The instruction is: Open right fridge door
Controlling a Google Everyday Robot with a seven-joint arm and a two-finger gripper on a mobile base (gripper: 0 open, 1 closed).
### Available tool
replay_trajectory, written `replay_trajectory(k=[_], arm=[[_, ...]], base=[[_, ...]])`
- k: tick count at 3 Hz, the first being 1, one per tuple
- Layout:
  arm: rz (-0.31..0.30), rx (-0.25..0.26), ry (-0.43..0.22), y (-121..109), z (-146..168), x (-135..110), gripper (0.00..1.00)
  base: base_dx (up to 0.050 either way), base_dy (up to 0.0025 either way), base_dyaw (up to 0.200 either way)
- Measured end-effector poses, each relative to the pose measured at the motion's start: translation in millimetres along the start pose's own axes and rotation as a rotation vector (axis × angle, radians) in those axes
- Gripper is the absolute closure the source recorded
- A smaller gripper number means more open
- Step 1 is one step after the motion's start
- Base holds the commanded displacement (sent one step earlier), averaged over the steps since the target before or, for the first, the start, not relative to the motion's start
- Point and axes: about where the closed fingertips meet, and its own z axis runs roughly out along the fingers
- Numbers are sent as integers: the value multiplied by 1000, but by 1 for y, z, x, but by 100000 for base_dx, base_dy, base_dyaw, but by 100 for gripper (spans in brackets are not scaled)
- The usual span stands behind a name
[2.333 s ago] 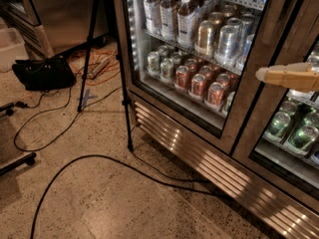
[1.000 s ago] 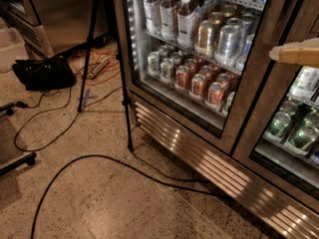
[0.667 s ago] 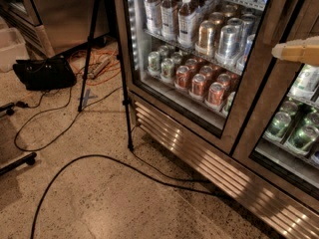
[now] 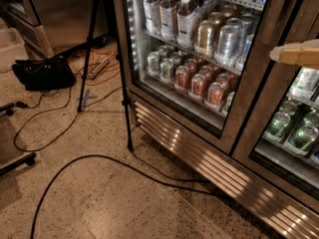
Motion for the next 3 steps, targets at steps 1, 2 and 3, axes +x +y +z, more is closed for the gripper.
replay_trajectory(k=[1,2,3], arm=[[24,-25,3,8,4,6,0],[25,-26,3,9,3,7,0],[71,-73,-8,25,1,8,0]], base=[[0,0,0],[0,0,0],[0,0,0]])
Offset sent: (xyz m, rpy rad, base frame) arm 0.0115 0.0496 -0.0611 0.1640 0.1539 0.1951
